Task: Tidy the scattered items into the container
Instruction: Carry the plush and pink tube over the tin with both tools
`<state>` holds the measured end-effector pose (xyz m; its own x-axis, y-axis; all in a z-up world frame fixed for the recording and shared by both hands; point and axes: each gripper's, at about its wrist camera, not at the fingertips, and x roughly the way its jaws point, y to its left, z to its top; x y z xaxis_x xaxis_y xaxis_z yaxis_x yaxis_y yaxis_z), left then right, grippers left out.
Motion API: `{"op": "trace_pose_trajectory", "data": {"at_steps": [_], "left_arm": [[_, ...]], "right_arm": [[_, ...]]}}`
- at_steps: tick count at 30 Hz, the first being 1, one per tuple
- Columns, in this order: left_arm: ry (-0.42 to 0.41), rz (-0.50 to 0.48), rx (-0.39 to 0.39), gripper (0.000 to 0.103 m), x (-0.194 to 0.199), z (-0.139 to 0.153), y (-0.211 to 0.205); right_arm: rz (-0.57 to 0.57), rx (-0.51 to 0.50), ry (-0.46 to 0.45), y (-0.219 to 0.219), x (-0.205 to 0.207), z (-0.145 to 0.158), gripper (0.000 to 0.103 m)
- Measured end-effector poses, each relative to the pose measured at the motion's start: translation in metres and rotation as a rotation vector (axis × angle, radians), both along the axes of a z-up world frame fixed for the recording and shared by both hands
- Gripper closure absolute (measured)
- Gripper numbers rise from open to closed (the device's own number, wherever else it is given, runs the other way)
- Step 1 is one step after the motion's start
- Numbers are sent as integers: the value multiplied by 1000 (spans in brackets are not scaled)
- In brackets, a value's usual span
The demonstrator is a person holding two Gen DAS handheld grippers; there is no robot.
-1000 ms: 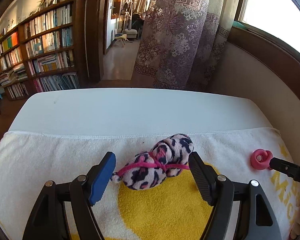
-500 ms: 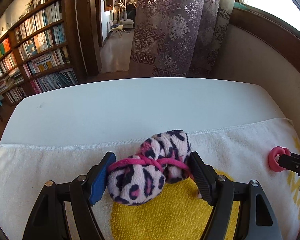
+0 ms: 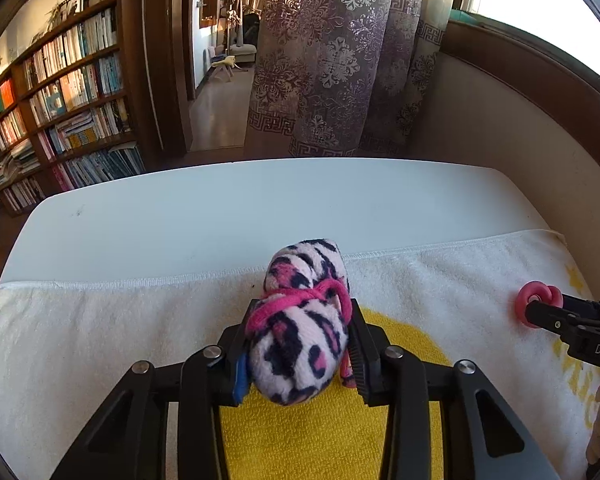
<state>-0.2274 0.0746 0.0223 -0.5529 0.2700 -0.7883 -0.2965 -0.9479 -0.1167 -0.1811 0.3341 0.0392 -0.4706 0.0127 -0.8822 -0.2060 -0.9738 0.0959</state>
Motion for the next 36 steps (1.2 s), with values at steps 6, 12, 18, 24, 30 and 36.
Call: {"op": "trace_pose_trajectory", "data": {"at_steps": [6,12,18,24,30,36], "left_arm": [[-15,23,-6,62,16,2,-15],[-10,45,0,62,39,11,-32],[32,91,-42,62,83,28,-40],[76,102,-41,62,132,50,-42],[135,44,-19,62,189,77,-36],[192,-18,-15,62,246,95,-26]], "right_arm": [[-8,-15,35,1,17,21,36],[6,-42,62,-10,43,40,36],[29,-47,107,-26,68,63,36],[61,-49,144,-42,104,82,36],[83,-75,184,-48,147,96,36],[88,-100,232,-46,200,104,36]]}}
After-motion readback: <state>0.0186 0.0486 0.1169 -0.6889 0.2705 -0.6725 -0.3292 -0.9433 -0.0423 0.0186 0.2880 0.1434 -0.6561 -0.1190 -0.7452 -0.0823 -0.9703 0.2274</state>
